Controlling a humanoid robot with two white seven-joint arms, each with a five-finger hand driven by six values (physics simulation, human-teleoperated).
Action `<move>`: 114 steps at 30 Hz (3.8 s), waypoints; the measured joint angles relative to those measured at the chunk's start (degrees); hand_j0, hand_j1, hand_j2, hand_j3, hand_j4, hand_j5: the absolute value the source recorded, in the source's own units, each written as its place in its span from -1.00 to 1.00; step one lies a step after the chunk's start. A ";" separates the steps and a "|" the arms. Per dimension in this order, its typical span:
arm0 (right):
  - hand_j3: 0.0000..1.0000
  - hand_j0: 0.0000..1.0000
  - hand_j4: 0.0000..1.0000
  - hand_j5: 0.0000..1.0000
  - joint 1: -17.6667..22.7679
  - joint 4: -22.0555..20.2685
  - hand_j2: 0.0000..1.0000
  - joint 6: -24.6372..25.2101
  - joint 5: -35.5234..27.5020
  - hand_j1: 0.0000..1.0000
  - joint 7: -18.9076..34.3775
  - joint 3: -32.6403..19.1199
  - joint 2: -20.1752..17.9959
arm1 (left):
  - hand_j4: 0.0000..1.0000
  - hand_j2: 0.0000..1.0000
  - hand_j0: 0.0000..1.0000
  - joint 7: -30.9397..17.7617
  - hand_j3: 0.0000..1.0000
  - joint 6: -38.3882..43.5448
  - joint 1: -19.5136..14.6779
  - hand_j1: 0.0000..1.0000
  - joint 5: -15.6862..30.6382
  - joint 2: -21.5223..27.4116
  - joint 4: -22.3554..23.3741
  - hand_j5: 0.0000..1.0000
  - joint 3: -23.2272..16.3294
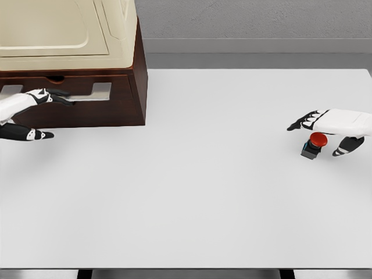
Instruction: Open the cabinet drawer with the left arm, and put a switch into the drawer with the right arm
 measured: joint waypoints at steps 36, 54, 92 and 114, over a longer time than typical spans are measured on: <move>-0.14 -0.14 -0.14 -0.14 -3.25 -0.33 -0.14 -0.01 -0.75 -0.14 -0.01 0.56 1.75 | 0.52 0.52 0.52 -0.16 0.52 0.07 0.79 0.52 2.58 3.65 -4.18 0.52 0.16; -0.13 -0.13 -0.13 -0.13 -7.21 -2.28 -0.13 -0.04 -7.23 -0.13 0.01 0.33 4.40 | 0.52 0.52 0.52 0.51 0.52 0.23 3.26 0.52 4.27 5.31 -6.19 0.52 0.63; -0.13 -0.13 -0.13 -0.13 -21.80 -4.61 -0.13 -0.08 -7.76 -0.13 0.03 8.16 21.38 | 0.47 0.47 0.47 0.60 0.47 0.04 7.29 0.47 6.35 10.02 -10.81 0.47 1.15; -0.12 -0.12 -0.12 -0.12 -29.09 4.42 -0.12 -0.03 -7.52 -0.12 -0.03 8.99 35.68 | 0.49 0.49 0.49 0.29 0.49 -0.15 6.86 0.49 6.82 10.96 -9.97 0.49 2.86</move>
